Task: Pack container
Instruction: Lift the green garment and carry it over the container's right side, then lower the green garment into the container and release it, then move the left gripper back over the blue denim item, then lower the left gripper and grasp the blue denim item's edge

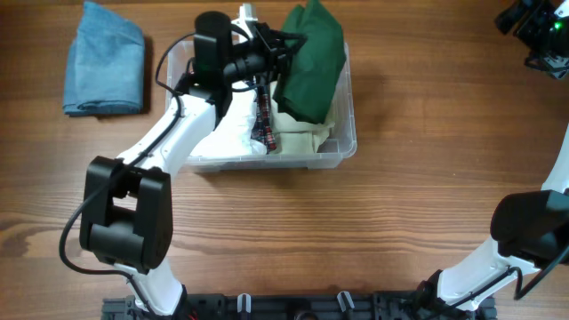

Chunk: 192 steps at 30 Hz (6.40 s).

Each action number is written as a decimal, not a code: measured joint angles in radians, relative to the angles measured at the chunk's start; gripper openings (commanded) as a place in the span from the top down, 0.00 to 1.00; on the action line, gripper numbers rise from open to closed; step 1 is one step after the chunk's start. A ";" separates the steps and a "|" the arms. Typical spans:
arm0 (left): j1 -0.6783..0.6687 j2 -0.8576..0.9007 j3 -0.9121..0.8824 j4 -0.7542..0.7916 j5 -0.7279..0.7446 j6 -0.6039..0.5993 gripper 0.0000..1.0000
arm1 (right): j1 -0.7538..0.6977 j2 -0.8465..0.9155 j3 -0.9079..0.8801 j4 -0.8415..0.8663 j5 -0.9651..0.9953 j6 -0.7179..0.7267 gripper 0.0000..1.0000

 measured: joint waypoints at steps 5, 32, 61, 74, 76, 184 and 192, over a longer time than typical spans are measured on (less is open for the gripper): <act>-0.028 0.000 -0.006 -0.079 -0.068 -0.007 0.96 | 0.000 0.000 0.000 0.000 0.000 0.000 0.00; -0.027 -0.014 -0.145 -0.004 -0.271 0.198 0.26 | 0.000 0.000 0.000 0.000 0.000 0.000 0.00; -0.148 -0.238 -0.143 -0.392 -0.658 1.097 0.96 | 0.000 0.000 0.000 0.000 0.000 0.000 0.00; 0.372 -0.432 -0.143 -0.475 -0.597 1.114 0.96 | 0.000 0.000 0.000 0.000 0.000 0.000 0.00; 0.419 -0.415 -0.143 -0.438 -0.597 1.134 0.91 | 0.000 0.000 0.000 0.000 0.000 0.000 0.00; 0.616 0.287 0.028 -0.012 -0.790 1.573 0.00 | 0.000 0.000 0.000 0.000 0.000 0.000 0.00; 0.653 0.350 0.068 -0.060 -0.734 1.503 0.00 | 0.000 0.000 0.000 0.000 0.000 0.000 0.00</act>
